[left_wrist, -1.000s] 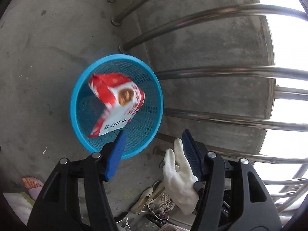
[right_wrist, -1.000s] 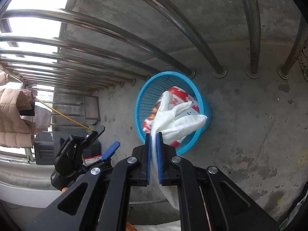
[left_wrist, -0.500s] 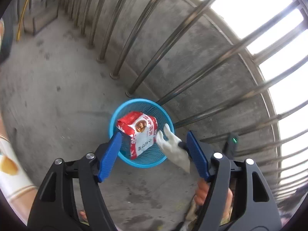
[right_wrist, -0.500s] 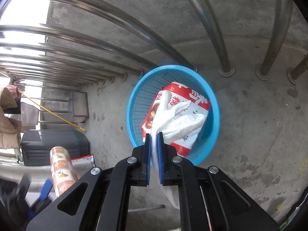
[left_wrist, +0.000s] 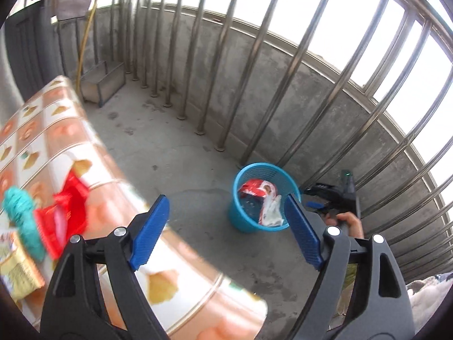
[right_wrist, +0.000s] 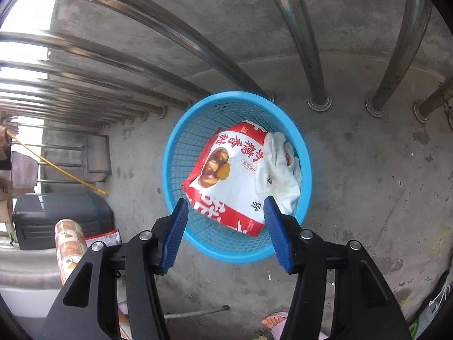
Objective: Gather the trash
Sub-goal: 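Move both grippers back over the table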
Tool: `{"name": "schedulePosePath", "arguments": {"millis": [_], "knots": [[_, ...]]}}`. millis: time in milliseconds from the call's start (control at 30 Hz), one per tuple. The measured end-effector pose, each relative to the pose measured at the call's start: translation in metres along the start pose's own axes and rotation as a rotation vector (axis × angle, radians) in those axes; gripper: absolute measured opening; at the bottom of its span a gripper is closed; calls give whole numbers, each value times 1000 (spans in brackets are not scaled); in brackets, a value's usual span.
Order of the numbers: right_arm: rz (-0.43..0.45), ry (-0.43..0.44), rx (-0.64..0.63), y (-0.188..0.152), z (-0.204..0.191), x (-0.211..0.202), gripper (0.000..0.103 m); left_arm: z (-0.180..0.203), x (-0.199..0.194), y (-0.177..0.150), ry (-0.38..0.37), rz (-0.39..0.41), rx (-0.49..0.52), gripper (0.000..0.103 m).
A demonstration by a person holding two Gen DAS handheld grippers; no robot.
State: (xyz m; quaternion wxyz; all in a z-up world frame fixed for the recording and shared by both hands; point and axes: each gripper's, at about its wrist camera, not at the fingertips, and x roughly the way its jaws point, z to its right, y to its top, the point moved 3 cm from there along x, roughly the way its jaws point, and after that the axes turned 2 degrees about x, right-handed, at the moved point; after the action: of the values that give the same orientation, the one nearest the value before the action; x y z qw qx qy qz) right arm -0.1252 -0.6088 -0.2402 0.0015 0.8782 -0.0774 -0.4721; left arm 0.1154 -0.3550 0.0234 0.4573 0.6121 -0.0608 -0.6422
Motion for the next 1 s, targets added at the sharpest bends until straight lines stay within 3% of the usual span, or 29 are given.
{"name": "schedulePosePath", "arguments": {"millis": [267, 533, 700, 1000], "knots": [[14, 44, -185, -45, -49, -63, 63, -55, -69, -52, 131, 102, -91, 80], [-41, 168, -491, -118, -148, -105, 67, -110, -128, -104, 258, 193, -240, 80], [-125, 251, -682, -178, -208, -111, 67, -140, -156, -132, 299, 226, -338, 80], [-350, 356, -926, -296, -274, -109, 67, -182, -204, -171, 358, 325, -442, 80]]}}
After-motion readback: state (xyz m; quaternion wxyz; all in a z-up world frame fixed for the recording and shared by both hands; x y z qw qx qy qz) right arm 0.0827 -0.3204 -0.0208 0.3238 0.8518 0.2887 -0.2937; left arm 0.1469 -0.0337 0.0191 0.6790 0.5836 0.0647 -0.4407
